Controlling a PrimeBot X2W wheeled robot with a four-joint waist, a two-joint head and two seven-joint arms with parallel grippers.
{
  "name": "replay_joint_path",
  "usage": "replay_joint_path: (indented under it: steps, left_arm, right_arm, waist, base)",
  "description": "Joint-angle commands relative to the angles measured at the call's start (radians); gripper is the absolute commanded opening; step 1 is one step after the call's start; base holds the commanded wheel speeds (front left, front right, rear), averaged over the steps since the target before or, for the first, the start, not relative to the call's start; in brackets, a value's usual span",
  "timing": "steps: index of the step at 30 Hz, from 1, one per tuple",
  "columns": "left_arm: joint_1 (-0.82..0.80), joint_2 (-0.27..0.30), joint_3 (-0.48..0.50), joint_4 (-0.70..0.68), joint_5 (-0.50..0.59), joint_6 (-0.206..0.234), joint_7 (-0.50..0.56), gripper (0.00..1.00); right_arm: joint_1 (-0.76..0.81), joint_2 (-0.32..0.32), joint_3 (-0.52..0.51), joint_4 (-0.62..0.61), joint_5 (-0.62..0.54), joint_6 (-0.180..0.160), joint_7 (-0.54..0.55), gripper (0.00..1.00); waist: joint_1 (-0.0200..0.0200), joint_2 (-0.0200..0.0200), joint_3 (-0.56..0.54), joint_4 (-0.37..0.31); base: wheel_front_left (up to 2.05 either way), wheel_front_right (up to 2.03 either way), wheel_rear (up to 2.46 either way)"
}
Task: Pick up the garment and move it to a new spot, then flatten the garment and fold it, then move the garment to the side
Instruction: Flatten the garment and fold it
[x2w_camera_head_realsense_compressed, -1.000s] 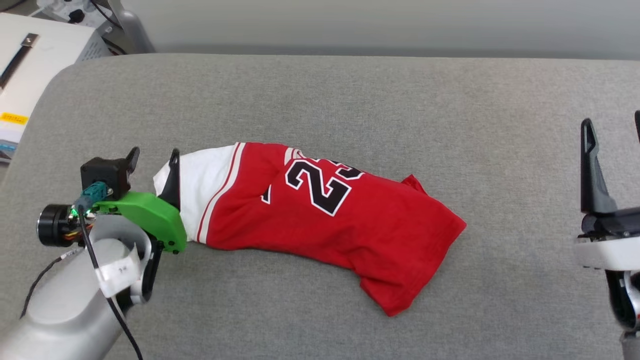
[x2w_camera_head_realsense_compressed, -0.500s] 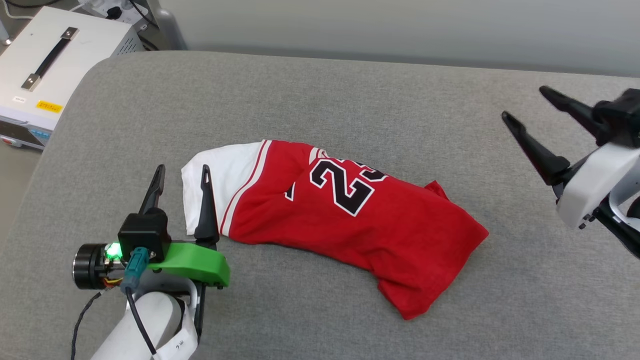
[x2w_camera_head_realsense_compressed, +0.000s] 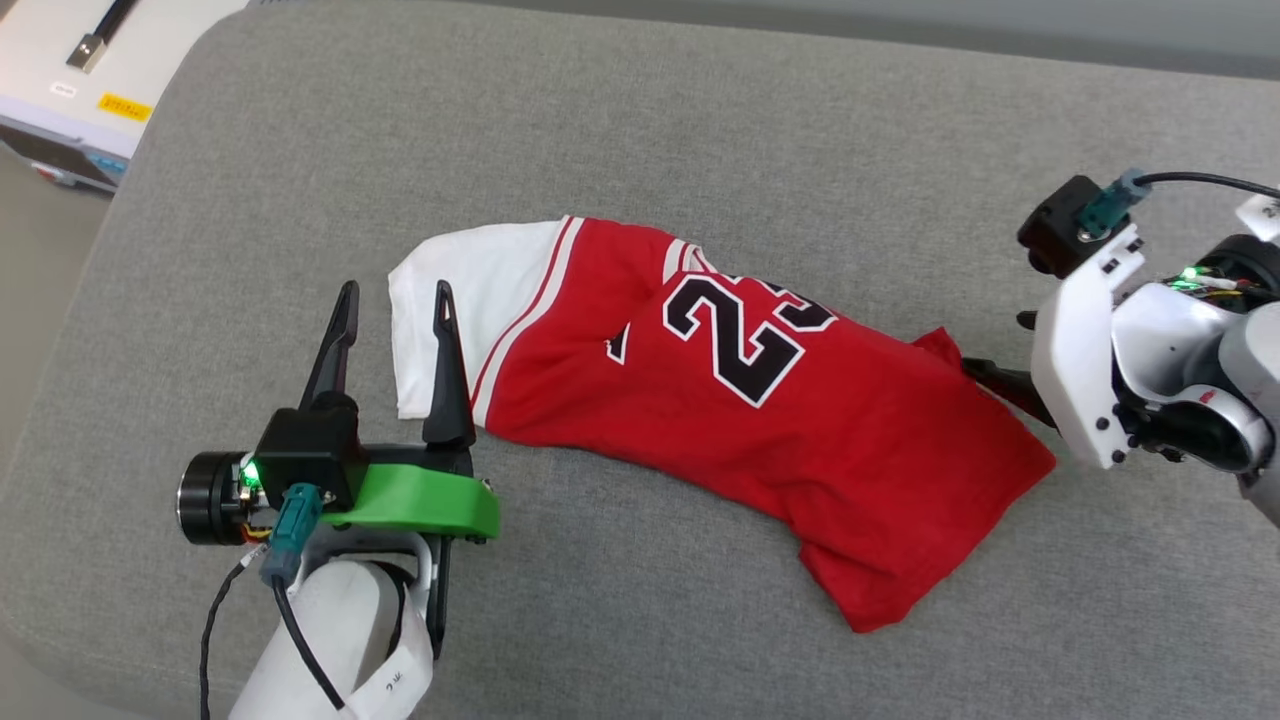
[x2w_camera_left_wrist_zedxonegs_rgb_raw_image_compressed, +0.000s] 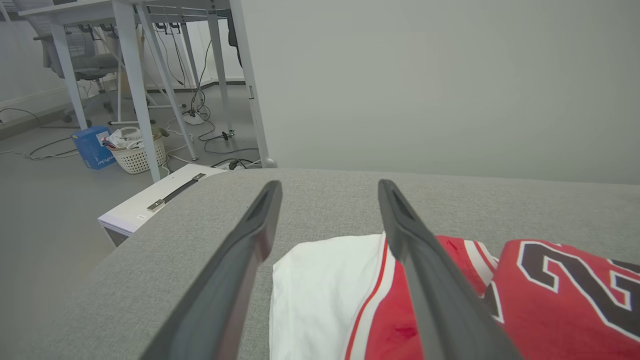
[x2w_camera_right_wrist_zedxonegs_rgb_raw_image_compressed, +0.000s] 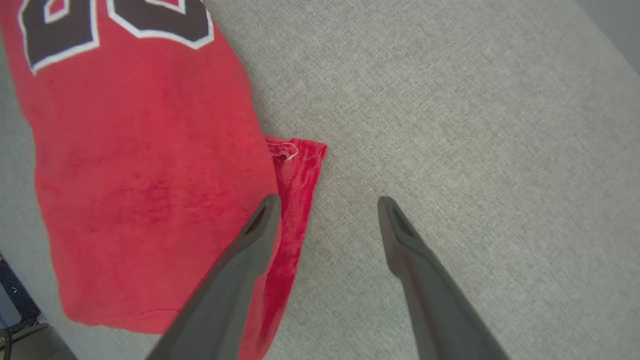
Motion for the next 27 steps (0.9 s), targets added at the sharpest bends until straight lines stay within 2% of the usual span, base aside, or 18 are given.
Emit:
replay_joint_path:
  steps: [1,4,11,12,13,19,27]
  left_arm:
    - [-0.007,-0.016,0.016,-0.003,0.02,-0.013,-0.006,1.0]
    - [-0.021,-0.046,0.047,-0.002,0.047,-0.039,-0.006,1.0]
    - [-0.032,-0.092,0.099,0.005,0.104,-0.086,-0.006,1.0]
    - [-0.027,-0.102,0.122,0.009,0.12,-0.099,-0.006,1.0]
    - [-0.024,-0.104,0.13,0.011,0.125,-0.104,-0.006,1.0]
    - [-0.001,-0.113,0.162,0.029,0.15,-0.128,-0.006,1.0]
    - [0.06,-0.119,0.196,0.045,0.172,-0.149,-0.006,1.0]
  right_arm:
    - [-0.021,0.021,0.02,0.029,0.009,-0.001,-0.002,1.0]
    - [-0.028,0.063,0.079,0.104,0.02,-0.001,-0.009,1.0]
    - [0.016,0.092,0.22,0.191,0.049,-0.001,-0.047,1.0]
    - [0.007,0.099,0.251,0.192,0.053,-0.001,-0.106,0.14]
    - [-0.005,0.099,0.258,0.192,0.052,-0.001,-0.134,0.0]
    - [-0.097,0.079,0.225,0.179,0.047,-0.001,-0.324,0.0]
    - [-0.133,-0.049,0.138,0.084,0.033,-0.001,-0.504,0.0]
  waist:
    - [0.0,0.0,0.061,0.035]
    - [0.0,0.0,0.086,0.045]
    - [0.0,0.0,0.099,0.048]
    - [0.0,0.0,0.091,0.034]
    - [0.0,0.0,0.084,0.027]
    - [0.0,0.0,0.024,-0.01]
    - [0.0,0.0,-0.07,-0.067]
  base:
    - [0.0,0.0,0.0]
    - [0.0,0.0,0.0]
    - [0.0,0.0,0.0]
    - [0.0,0.0,0.0]
    - [0.0,0.0,0.0]
    - [0.0,0.0,0.0]
    - [0.0,0.0,0.0]
